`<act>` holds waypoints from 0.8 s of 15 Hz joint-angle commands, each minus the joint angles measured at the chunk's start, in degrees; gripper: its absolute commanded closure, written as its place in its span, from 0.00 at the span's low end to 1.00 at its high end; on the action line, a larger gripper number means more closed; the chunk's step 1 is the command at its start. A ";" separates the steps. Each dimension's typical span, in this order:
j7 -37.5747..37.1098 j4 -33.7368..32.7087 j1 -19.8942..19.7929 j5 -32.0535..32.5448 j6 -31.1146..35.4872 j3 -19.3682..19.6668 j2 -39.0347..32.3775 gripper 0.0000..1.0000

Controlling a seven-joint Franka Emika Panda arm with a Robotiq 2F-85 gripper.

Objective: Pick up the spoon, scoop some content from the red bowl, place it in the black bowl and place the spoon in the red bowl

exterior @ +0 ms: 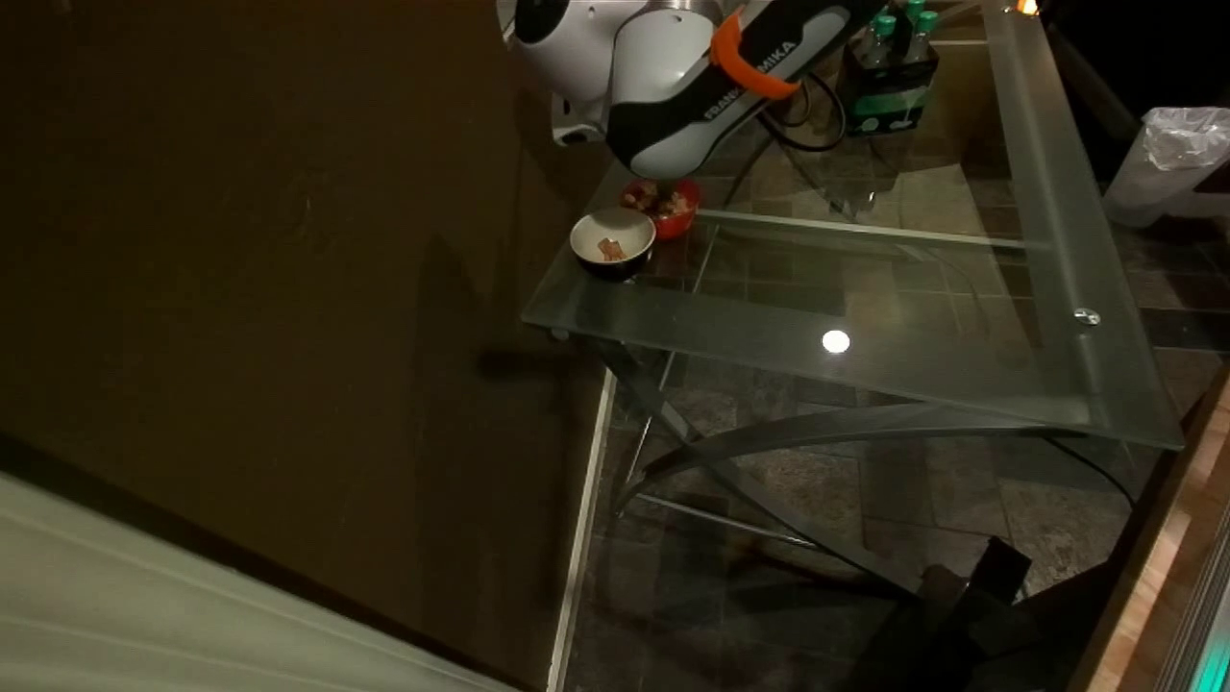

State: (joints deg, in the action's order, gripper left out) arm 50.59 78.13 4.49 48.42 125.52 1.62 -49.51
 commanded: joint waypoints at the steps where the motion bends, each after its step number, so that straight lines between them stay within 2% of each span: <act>1: 4.01 -0.34 -1.83 0.37 4.38 -1.32 -0.97 0.96; 12: 12.02 0.49 -5.15 -1.43 13.24 -2.10 -1.04 0.96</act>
State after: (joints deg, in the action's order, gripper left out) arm 59.69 78.14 0.82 48.12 135.83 0.48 -50.22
